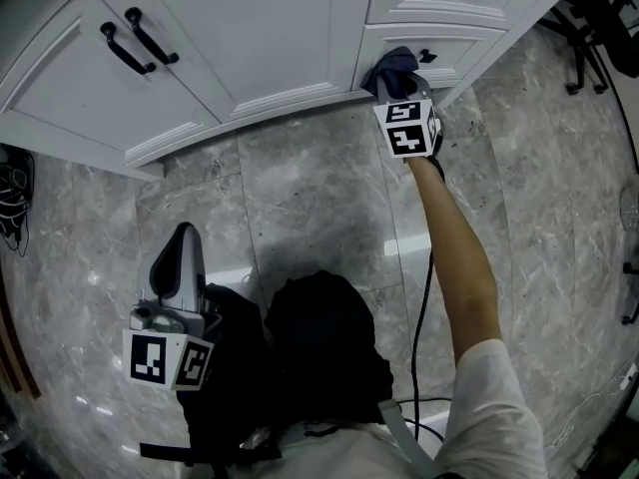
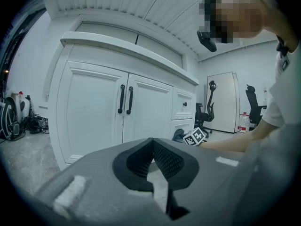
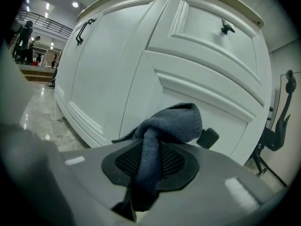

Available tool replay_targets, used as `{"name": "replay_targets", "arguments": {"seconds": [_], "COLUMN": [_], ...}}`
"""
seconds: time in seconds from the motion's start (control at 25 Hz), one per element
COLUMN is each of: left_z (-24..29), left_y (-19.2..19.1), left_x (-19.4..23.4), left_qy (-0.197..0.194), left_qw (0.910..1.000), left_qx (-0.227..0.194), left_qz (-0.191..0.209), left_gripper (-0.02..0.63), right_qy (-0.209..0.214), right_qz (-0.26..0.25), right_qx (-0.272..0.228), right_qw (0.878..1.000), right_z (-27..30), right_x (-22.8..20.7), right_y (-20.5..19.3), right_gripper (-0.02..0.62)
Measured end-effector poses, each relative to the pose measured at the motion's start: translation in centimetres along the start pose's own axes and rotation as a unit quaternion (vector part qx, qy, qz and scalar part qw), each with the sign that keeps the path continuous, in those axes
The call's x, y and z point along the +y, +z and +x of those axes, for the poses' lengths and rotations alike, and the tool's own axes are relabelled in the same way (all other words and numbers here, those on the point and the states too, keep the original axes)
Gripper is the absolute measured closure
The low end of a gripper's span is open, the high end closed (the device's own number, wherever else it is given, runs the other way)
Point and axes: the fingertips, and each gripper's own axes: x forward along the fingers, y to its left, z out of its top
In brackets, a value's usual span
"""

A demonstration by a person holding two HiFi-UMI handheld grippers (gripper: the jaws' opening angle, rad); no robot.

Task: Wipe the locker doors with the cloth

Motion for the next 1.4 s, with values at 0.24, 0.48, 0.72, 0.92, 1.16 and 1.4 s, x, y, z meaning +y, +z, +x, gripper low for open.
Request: {"name": "replay_targets", "arguments": {"seconds": [0.24, 0.48, 0.72, 0.92, 1.16, 1.4], "left_z": [-0.3, -1.3, -2.6, -4.2, -6.3, -11.3], "left_y": [-0.2, 0.3, 2.4, 11.9, 29.3, 48.8], "left_x": [-0.1, 1.7, 5.7, 5.7, 2.5, -2.2], "left_qy": [-0.006, -0.002, 0.016, 0.018, 0.000, 0.011], "left_qw": [0.9999, 0.9993, 0.9990, 0.9981, 0.9981, 0.9981], "left_qx": [-0.008, -0.026, -0.021, 0.004, 0.041, 0.006], "left_qz": [-0.010, -0.025, -0.036, -0.059, -0.047, -0.061], "left_gripper": [0.604, 0.604, 0.604, 0.604, 0.604, 0.604], "right_qy": [-0.013, -0.029, -0.012, 0.002, 0.041, 0.080], "right_qz": [-0.011, 0.050, 0.050, 0.073, 0.073, 0.070], "right_qx": [-0.041, -0.087, -0.113, -0.093, -0.107, -0.091], "right_qw": [0.999, 0.995, 0.992, 0.993, 0.991, 0.990], "right_z": [-2.5, -6.0, -11.0, -18.6, -29.6, -42.1], "right_x": [-1.9, -2.7, -0.3, 0.8, 0.3, -3.7], "right_y": [5.3, 7.2, 11.0, 17.7, 35.0, 49.1], "right_gripper": [0.514, 0.514, 0.514, 0.514, 0.514, 0.514]}}
